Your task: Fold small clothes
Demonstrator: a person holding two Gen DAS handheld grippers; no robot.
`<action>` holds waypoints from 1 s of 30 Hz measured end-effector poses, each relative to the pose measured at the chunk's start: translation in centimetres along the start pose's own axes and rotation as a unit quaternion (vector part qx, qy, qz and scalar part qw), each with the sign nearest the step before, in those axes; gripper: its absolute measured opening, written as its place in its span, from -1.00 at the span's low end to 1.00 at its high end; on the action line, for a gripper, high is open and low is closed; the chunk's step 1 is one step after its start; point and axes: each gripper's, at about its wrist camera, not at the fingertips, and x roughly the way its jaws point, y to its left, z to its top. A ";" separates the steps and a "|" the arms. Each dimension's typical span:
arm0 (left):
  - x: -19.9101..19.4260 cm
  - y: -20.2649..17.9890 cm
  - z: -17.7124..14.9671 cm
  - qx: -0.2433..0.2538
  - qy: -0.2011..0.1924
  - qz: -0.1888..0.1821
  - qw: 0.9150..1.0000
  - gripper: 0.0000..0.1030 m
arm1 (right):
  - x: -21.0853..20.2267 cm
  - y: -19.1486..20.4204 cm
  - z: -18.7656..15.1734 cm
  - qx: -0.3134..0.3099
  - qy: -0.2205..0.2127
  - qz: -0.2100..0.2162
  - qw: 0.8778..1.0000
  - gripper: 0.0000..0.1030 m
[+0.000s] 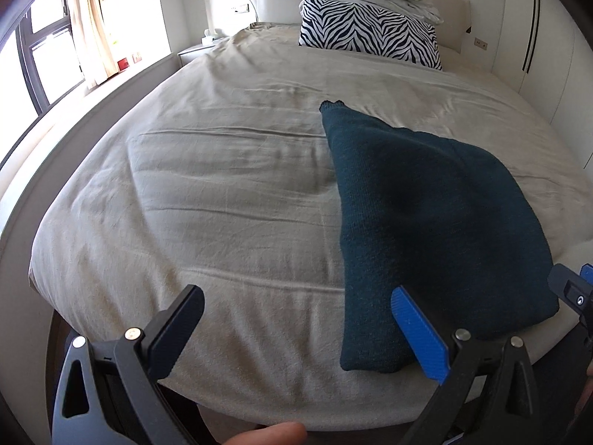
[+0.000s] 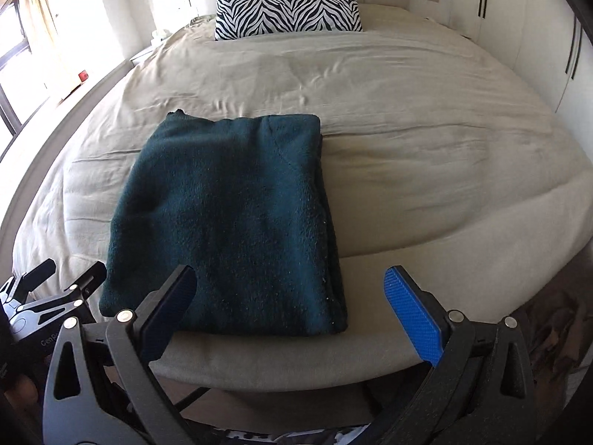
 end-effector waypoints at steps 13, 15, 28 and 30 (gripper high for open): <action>0.3 -0.2 -0.2 0.000 0.006 -0.003 1.000 1.00 | 0.3 0.4 -0.1 -0.012 0.016 -0.013 1.000 1.00; 0.4 -0.2 -0.2 0.001 0.007 -0.004 1.000 1.00 | 0.2 0.5 -0.2 -0.011 0.017 -0.013 1.000 1.00; 0.8 -0.3 -0.3 0.002 0.012 -0.008 1.000 1.00 | 0.4 0.5 -0.2 -0.010 0.018 -0.016 1.000 1.00; 0.9 -0.3 -0.3 0.002 0.013 -0.008 1.000 1.00 | 0.4 0.5 -0.2 -0.011 0.018 -0.015 1.000 1.00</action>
